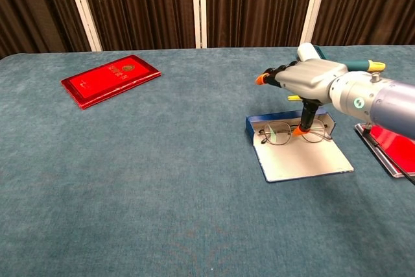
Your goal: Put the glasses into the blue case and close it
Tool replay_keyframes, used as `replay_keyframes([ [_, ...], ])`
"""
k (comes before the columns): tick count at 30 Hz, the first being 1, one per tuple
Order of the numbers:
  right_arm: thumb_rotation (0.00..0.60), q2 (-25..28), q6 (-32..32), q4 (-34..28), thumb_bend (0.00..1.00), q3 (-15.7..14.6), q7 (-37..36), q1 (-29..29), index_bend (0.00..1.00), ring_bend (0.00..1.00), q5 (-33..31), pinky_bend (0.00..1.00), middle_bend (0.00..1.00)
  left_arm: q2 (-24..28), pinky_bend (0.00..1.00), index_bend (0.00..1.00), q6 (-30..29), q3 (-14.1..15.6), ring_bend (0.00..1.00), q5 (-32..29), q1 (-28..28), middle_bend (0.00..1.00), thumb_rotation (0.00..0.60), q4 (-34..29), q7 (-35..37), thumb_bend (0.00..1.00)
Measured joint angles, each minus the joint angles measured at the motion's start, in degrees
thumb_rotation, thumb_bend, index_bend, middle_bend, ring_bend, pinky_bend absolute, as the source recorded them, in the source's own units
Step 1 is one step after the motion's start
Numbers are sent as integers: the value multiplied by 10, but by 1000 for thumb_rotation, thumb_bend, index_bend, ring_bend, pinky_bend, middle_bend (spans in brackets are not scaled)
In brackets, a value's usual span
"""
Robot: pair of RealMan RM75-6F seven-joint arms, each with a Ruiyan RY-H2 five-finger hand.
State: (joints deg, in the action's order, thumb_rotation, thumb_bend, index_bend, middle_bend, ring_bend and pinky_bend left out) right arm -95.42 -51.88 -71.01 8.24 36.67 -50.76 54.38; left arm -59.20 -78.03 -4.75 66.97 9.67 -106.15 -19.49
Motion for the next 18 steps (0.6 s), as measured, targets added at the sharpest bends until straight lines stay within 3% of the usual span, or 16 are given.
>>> replay_keyframes([
  [18, 600, -42, 10, 81, 49, 42, -25, -17, 1, 0, -16, 0, 0, 0, 0, 0, 5, -3, 0, -15, 4, 0, 600, 6, 3, 0],
])
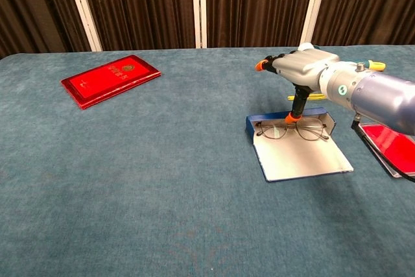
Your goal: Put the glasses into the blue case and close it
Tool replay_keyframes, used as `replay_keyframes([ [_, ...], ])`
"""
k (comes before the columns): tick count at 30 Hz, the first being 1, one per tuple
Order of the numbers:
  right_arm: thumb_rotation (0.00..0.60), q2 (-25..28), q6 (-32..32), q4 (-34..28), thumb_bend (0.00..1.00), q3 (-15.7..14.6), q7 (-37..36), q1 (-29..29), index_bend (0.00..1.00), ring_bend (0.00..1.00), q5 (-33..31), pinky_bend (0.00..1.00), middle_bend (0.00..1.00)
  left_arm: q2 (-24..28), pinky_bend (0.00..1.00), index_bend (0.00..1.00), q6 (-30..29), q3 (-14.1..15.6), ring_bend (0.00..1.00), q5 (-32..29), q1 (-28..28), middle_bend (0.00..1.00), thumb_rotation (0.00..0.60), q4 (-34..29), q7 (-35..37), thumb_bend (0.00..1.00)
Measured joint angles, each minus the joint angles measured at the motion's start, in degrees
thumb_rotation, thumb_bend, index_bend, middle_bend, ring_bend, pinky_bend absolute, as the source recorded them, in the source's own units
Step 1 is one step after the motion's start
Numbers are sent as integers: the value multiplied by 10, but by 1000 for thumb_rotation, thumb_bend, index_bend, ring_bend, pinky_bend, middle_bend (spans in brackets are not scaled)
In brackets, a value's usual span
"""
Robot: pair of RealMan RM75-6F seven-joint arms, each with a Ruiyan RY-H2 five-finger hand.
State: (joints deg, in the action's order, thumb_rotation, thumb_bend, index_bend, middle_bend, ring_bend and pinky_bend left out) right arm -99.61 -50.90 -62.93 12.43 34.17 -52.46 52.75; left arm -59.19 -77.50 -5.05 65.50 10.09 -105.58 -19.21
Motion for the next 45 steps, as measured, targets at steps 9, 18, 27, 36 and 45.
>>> replay_keyframes([
  [9, 600, 32, -25, -66, 50, -9, 3, 13, 2, 0, 26, 0, 0, 2, 0, 0, -1, 3, 0, 7, -1, 0, 600, -3, 4, 0],
  [18, 600, 113, -67, -190, 51, -59, 0, 61, 74, 0, 87, 0, 0, 5, 0, 0, -9, 9, 0, 27, -5, 0, 600, -10, 8, 0],
  [27, 600, 135, -96, -195, 54, -129, -27, 109, 133, 0, 190, 0, 0, 5, 0, 0, -17, 16, 0, 43, -8, 0, 600, -17, 4, 0],
  [36, 600, 101, -113, -122, 54, -155, -59, 131, 144, 0, 272, 0, 0, 2, 0, 0, -18, 16, 0, 41, -8, 0, 600, -16, -4, 0],
  [45, 600, 82, -105, -106, 55, -155, -62, 138, 161, 0, 293, 0, 0, -1, 0, 0, -15, 14, 0, 35, -7, 0, 600, -13, -6, 0],
])
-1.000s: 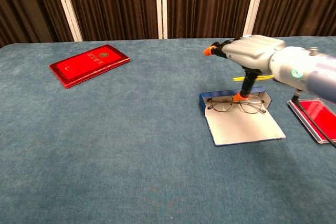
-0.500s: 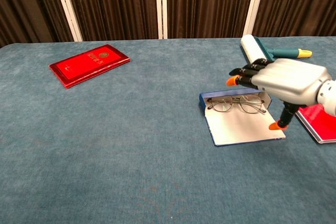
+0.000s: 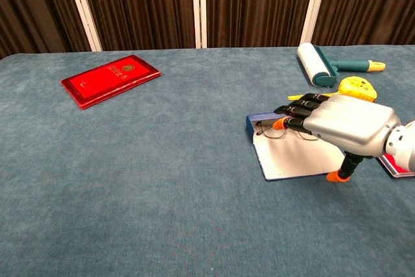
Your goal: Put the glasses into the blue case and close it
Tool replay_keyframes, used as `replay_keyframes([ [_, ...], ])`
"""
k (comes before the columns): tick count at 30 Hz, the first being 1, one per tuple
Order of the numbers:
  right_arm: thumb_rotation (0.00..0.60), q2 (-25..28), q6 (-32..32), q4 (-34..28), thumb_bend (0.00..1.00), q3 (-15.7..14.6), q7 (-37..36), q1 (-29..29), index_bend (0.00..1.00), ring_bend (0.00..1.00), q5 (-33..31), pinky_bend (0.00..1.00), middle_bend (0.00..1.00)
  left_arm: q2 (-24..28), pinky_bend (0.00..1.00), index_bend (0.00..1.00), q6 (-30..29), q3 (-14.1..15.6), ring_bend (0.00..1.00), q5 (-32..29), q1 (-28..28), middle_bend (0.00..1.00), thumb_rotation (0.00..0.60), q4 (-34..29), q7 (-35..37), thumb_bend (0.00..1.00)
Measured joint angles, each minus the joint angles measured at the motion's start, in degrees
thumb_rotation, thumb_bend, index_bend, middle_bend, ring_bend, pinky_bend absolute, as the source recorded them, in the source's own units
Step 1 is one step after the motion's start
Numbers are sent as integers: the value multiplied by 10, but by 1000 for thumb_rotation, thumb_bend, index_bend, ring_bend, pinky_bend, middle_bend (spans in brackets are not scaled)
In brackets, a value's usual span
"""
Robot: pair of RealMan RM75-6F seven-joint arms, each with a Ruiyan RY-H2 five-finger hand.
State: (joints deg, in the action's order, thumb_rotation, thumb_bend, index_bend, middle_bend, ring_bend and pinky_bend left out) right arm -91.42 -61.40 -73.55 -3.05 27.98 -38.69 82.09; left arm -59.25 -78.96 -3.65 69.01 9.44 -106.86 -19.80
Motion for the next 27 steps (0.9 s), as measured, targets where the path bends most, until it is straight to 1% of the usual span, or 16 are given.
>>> replay_keyframes([
  [7, 600, -9, 5, 17, 56, 11, 0, 3, 173, 0, 9, 0, 0, -1, 0, 0, 2, -1, 0, -4, 1, 0, 600, 2, -2, 0],
  [16, 600, -15, 15, 26, 56, 16, 1, 7, 173, 0, 12, 0, 0, -3, 0, 0, 1, -1, 0, -4, 1, 0, 600, 2, -4, 0],
  [27, 600, -36, 28, 50, 58, 27, 9, 7, 186, 0, 12, 0, 0, -3, 0, 0, 2, -1, 0, -6, 2, 0, 600, 2, -3, 0],
])
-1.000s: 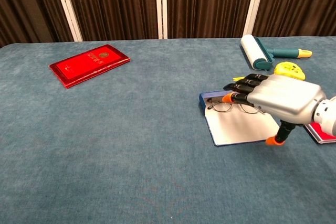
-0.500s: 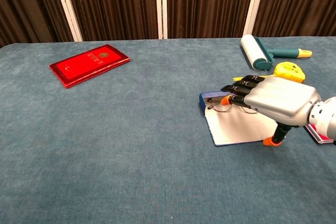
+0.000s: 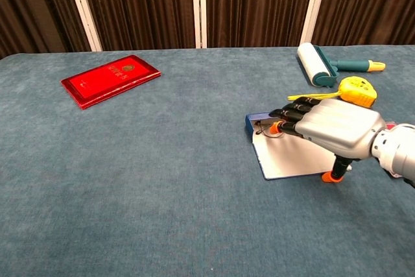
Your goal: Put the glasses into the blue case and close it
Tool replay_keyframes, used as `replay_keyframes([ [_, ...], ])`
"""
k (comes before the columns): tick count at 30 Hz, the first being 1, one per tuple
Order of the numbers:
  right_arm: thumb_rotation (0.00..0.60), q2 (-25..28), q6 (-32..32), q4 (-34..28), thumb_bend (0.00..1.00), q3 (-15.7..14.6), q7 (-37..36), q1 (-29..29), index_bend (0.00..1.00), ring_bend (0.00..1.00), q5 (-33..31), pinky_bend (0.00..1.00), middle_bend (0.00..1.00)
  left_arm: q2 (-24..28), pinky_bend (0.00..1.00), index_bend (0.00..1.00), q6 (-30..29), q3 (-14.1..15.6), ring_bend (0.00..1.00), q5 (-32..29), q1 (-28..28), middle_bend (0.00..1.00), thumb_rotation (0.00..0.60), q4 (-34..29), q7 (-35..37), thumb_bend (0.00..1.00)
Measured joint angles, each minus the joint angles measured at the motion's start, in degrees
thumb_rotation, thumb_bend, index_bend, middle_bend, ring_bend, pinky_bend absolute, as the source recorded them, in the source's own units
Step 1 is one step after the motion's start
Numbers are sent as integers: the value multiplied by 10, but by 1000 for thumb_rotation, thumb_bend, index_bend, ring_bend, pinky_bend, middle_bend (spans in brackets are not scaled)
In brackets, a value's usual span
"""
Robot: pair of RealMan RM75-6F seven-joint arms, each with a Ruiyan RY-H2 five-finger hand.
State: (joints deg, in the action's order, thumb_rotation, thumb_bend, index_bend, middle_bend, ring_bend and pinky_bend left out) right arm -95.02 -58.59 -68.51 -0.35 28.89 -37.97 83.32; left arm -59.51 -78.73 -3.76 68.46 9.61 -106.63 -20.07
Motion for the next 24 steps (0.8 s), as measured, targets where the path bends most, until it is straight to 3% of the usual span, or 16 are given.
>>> replay_keyframes([
  [7, 600, -4, 2, 5, 79, 1, -2, 3, 214, 0, 4, 0, 0, 0, 0, 0, 2, 0, 0, -1, 1, 0, 600, 1, 0, 0],
  [18, 600, -4, -2, 10, 323, 8, -8, 5, 290, 0, 10, 0, 0, -1, 0, 0, 1, 0, 0, -1, 1, 0, 600, 1, -1, 0],
  [24, 600, -1, -8, 7, 342, 15, -15, 7, 301, 0, 13, 0, 3, -1, 0, 0, 2, 0, 0, -3, 1, 0, 600, 1, -2, 0],
])
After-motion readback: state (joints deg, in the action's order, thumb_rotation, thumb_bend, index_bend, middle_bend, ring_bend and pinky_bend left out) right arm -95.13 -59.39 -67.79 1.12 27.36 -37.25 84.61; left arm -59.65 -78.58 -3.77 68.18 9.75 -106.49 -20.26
